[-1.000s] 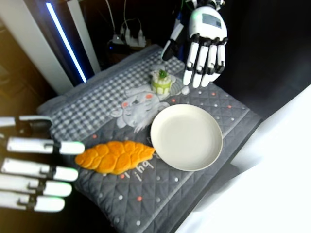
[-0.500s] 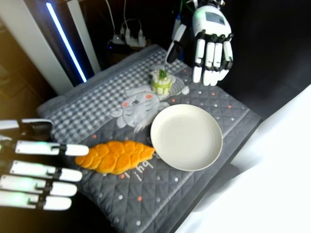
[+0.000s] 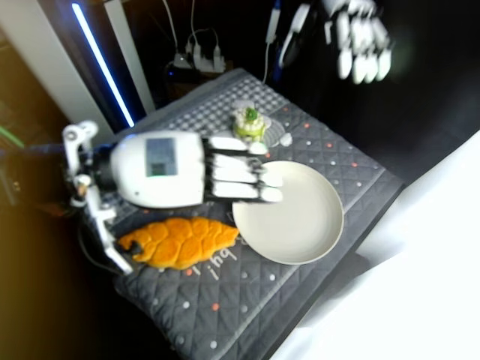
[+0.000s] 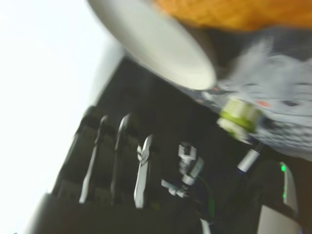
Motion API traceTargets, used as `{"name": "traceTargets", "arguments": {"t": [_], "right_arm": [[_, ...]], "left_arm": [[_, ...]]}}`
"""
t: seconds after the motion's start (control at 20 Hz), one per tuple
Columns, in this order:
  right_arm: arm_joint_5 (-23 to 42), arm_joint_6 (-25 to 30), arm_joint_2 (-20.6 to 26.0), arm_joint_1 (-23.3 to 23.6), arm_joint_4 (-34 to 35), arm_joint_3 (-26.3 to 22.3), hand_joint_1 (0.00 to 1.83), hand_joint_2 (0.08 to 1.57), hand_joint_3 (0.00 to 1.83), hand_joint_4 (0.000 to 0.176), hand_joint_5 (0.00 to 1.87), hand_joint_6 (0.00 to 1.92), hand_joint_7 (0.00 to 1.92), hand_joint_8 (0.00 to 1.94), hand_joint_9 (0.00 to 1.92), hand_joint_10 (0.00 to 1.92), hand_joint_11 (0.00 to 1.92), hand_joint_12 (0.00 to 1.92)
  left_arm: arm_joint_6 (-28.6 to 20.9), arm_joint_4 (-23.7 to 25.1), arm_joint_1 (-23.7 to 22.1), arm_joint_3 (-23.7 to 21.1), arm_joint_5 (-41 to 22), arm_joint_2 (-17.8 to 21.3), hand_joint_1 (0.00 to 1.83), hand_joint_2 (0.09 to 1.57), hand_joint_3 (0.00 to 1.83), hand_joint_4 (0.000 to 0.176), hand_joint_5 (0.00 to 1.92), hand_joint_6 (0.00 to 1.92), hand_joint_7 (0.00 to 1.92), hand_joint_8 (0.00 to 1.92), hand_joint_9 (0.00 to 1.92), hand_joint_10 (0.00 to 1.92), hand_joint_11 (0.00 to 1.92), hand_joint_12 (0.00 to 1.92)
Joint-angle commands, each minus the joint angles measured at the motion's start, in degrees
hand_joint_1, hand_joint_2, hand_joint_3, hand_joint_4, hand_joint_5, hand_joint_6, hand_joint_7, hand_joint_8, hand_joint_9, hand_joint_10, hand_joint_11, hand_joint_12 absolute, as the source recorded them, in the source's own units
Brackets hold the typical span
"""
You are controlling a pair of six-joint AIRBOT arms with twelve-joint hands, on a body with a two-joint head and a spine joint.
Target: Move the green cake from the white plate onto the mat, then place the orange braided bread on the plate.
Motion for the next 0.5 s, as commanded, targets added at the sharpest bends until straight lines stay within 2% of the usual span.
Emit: {"name": "traceTargets", "arguments": {"t": [0.0, 0.15, 0.2, 0.3, 0.35, 0.45], "right_arm": [[5.34, 0.18, 0.85, 0.37, 2.22, -0.21, 0.6, 0.63, 0.0, 0.176, 0.36, 0.01, 0.42, 0.0, 0.27, 0.01, 0.0, 0.97], [5.34, 0.2, 2.26, 0.37, 3.03, -0.94, 0.58, 0.64, 0.0, 0.176, 0.37, 0.0, 0.46, 0.01, 0.3, 0.01, 0.0, 1.0], [5.35, 0.2, 3.21, 0.37, 3.4, -1.29, 0.58, 0.64, 0.0, 0.176, 0.37, 0.0, 0.46, 0.01, 0.3, 0.01, 0.0, 1.0], [5.35, 0.2, 4.96, 0.36, 4.06, -1.92, 0.56, 0.67, 0.01, 0.176, 0.31, 0.0, 0.43, 0.0, 0.28, 0.0, 0.0, 0.93], [5.35, 0.2, 5.49, 0.36, 4.26, -2.25, 0.56, 0.66, 0.0, 0.176, 0.28, 0.0, 0.43, 0.0, 0.3, 0.01, 0.0, 0.93], [5.37, 0.19, 7.45, 0.35, 4.44, -3.41, 0.6, 0.67, 0.0, 0.176, 0.27, 0.0, 0.43, 0.0, 0.31, 0.01, 0.0, 0.93]], "left_arm": [[0.16, -2.17, -0.48, -0.41, -6.84, 0.76, 0.85, 0.74, 0.0, 0.037, 0.34, 0.01, 0.45, 0.01, 0.43, 0.03, 0.01, 0.86], [0.19, -2.18, 0.08, -1.15, -7.01, 1.55, 0.81, 0.73, 0.0, 0.071, 0.32, 0.0, 0.45, 0.0, 0.41, 0.01, 0.0, 0.8], [0.4, -2.43, 0.37, -1.25, -7.17, 1.63, 0.81, 0.73, 0.0, 0.074, 0.32, 0.0, 0.45, 0.0, 0.41, 0.01, 0.0, 0.8], [0.69, -2.94, 1.05, -1.61, -7.51, 2.18, 0.8, 0.74, 0.0, 0.064, 0.34, 0.01, 0.46, 0.0, 0.41, 0.01, 0.0, 0.82], [0.69, -3.15, 1.34, -1.74, -7.71, 2.42, 0.8, 0.75, 0.0, 0.054, 0.34, 0.01, 0.45, 0.0, 0.41, 0.01, 0.0, 0.83], [0.74, -4.05, 2.31, -2.35, -8.48, 3.34, 0.78, 0.75, 0.0, 0.058, 0.35, 0.0, 0.45, 0.0, 0.4, 0.0, 0.0, 0.82]]}}
